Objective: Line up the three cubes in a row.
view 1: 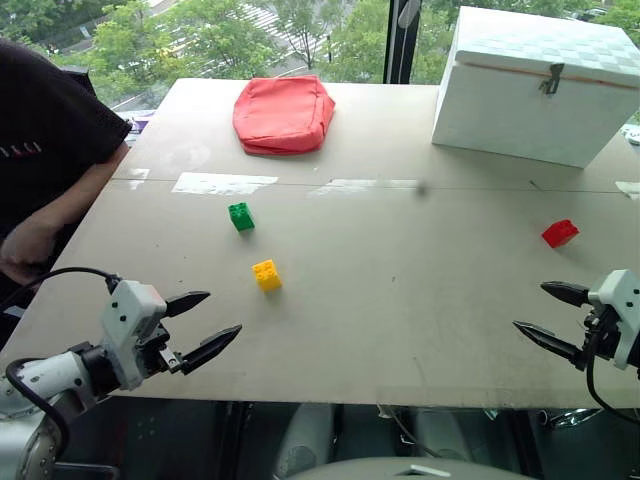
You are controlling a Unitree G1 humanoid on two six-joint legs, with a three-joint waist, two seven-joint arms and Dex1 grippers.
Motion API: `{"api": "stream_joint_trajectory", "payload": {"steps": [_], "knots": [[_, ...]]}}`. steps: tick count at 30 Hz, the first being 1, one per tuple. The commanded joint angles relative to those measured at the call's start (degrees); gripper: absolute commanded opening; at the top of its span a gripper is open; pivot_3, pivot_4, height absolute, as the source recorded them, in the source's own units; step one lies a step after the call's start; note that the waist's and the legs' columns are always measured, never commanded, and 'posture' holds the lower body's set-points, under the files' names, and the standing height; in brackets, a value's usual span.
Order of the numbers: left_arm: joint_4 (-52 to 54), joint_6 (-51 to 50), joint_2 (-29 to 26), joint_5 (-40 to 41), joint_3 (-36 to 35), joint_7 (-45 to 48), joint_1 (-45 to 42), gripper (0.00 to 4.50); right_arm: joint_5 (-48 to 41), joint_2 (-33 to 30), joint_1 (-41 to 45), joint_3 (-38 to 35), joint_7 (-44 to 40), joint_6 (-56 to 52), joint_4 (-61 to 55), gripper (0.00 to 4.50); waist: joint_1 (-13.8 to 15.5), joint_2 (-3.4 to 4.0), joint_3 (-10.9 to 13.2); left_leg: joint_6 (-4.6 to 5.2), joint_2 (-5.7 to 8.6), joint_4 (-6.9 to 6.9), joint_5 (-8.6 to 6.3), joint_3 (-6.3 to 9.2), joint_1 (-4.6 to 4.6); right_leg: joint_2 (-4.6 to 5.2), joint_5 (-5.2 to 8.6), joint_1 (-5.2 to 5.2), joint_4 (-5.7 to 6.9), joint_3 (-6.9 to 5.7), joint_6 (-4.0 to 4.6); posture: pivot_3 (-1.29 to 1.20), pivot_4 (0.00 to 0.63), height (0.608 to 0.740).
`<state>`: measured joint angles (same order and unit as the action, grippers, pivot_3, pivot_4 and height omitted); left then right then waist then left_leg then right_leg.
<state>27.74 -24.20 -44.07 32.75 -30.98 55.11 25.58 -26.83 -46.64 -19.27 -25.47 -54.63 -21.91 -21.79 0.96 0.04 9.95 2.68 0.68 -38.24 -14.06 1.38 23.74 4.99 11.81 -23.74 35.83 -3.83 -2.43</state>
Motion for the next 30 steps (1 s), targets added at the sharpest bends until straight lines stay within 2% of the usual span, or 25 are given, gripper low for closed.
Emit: {"api": "stream_joint_trajectory", "payload": {"steps": [1,3,5,8,9,12,14,21,24,30], "knots": [[1.62,0.31,0.08,1.67,1.00,-0.37,-2.67,4.43,-2.52,1.05,4.65,-0.77,6.10,-4.34,-4.89,4.50,0.00,0.00,0.00,0.00,0.00,0.00,0.00,0.00,0.00,0.00,0.00,0.00,0.00,0.00,0.00,0.00,0.150,0.740],[6.38,-2.95,-0.01,6.84,4.56,-1.75,-8.39,4.43,0.57,2.00,13.83,1.53,18.56,-13.71,-8.38,4.50,-0.10,0.04,0.03,-0.01,-0.02,-0.05,0.00,-0.01,-0.03,0.00,-0.03,0.00,0.04,0.03,0.04,0.00,0.150,0.740],[10.07,-5.17,-0.89,9.73,7.40,-1.89,-12.05,4.43,1.84,2.51,20.70,2.47,25.89,-22.42,-7.71,4.50,-0.12,0.03,0.08,-0.27,-0.04,-0.10,-0.12,-0.06,0.00,0.01,-0.11,-0.06,0.06,0.07,0.12,0.00,0.150,0.740],[13.32,-8.01,-2.59,11.30,12.73,-2.62,-17.94,4.43,2.62,2.94,28.40,4.07,31.43,-30.36,-4.66,4.50,0.18,-0.24,-0.09,-0.34,-0.03,-0.13,-0.08,-0.08,-0.05,-0.03,-0.19,-0.06,0.06,0.06,0.22,0.00,0.150,0.740],[13.86,-9.05,-2.99,11.77,14.70,-2.90,-20.01,4.43,4.02,2.61,30.63,5.32,33.17,-32.18,-2.78,4.50,0.24,-0.24,-0.09,-0.09,0.03,-0.09,0.06,-0.05,0.01,-0.24,-0.19,-0.06,0.05,0.03,0.24,0.00,0.150,0.740],[14.48,-11.37,-2.15,13.30,19.88,-4.52,-26.44,4.43,6.06,1.91,37.24,7.91,36.13,-37.54,4.30,4.50,0.18,-0.19,-0.05,-0.06,0.05,-0.02,0.06,-0.06,0.08,-0.36,-0.30,-0.10,0.04,0.08,0.43,0.00,0.150,0.740],[14.31,-12.37,-1.16,13.13,23.19,-5.75,-30.45,4.43,6.74,0.42,41.25,9.62,35.71,-40.66,9.66,4.50,0.00,-0.19,-0.03,-0.04,0.08,0.00,0.07,-0.20,0.09,-0.39,-0.32,-0.15,0.04,0.06,0.43,0.00,0.150,0.740],[11.33,-14.51,2.92,12.69,30.81,-7.82,-40.79,4.43,11.36,-6.63,52.13,21.00,25.59,-36.18,29.11,4.50,-0.34,-0.20,-0.01,0.29,0.06,-0.07,-0.12,-0.76,-0.06,-0.47,-0.40,-0.14,0.02,0.44,0.09,0.00,0.150,0.740],[9.99,-14.76,4.77,12.21,32.55,-8.80,-43.84,4.43,13.93,-7.52,57.88,26.10,20.69,-33.52,38.78,4.50,-0.51,-0.22,0.01,0.33,0.06,-0.10,-0.13,-0.92,-0.11,-0.49,-0.42,-0.14,0.04,0.57,0.06,0.00,0.150,0.740],[9.33,-14.25,6.45,11.57,33.20,-9.25,-44.84,4.43,17.96,-6.45,65.71,30.69,15.02,-28.40,52.27,4.50,-0.37,-0.22,0.01,0.32,0.03,-0.11,-0.13,-0.95,-0.11,-0.53,-0.47,-0.17,0.04,0.64,0.02,0.00,0.150,0.740]]}}
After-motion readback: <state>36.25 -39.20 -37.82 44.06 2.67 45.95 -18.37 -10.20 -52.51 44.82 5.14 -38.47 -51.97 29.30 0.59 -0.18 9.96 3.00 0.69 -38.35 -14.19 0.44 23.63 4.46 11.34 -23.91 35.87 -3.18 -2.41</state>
